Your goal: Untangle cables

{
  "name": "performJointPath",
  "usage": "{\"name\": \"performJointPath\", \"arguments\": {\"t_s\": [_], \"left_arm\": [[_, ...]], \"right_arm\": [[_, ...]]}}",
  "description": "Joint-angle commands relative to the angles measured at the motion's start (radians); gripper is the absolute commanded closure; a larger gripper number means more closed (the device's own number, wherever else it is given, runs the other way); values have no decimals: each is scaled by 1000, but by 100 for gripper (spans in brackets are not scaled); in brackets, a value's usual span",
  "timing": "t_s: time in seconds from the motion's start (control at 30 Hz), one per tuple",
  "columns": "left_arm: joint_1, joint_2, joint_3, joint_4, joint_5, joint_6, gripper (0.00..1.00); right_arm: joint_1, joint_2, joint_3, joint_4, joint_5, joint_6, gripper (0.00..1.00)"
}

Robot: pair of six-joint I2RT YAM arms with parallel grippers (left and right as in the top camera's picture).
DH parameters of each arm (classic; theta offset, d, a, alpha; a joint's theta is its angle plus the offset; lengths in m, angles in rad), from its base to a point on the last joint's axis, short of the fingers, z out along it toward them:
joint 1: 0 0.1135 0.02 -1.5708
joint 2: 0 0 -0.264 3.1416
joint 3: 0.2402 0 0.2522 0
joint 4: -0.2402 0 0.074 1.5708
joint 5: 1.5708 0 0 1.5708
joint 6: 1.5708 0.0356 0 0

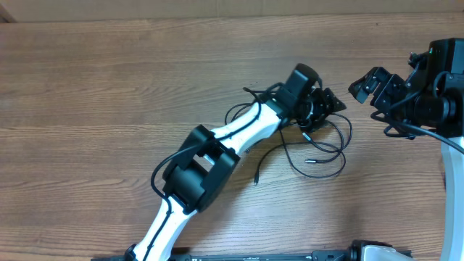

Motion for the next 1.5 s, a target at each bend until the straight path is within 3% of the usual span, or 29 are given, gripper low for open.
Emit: {"name": "performJointPath", "arguments": {"t_s": [0.0, 0.2, 0.4, 0.5, 0.6, 0.93, 1.1, 1.27, 1.37, 1.47], "left_arm": [[-32, 10, -4, 28, -203, -51, 29], [-81, 10, -4, 45, -335, -60, 31], [-96, 11, -4, 43, -502, -60, 50], [-98, 16, -4, 47, -514, -60, 50], [-106, 33, -4, 68, -502, -61, 41], [-125, 108, -4, 132, -432, -71, 47], [-122, 118, -4, 130, -445, -67, 42], [-93, 109, -1, 255, -380, 130, 43], [-59, 71, 12, 233, -355, 227, 36], [-26, 14, 13, 130, -376, 301, 37]], "right_arm": [[2, 3, 11, 2, -2, 0, 0], [2, 3, 11, 2, -2, 0, 0], [2, 3, 11, 2, -2, 0, 0], [2, 3, 11, 2, -2, 0, 0], [2, 3, 11, 2, -2, 0, 0], [2, 3, 11, 2, -2, 0, 0], [2, 3, 11, 2, -2, 0, 0], [2, 3, 11, 2, -2, 0, 0], [2, 3, 11, 2, -2, 0, 1], [2, 3, 11, 2, -2, 0, 0]]}}
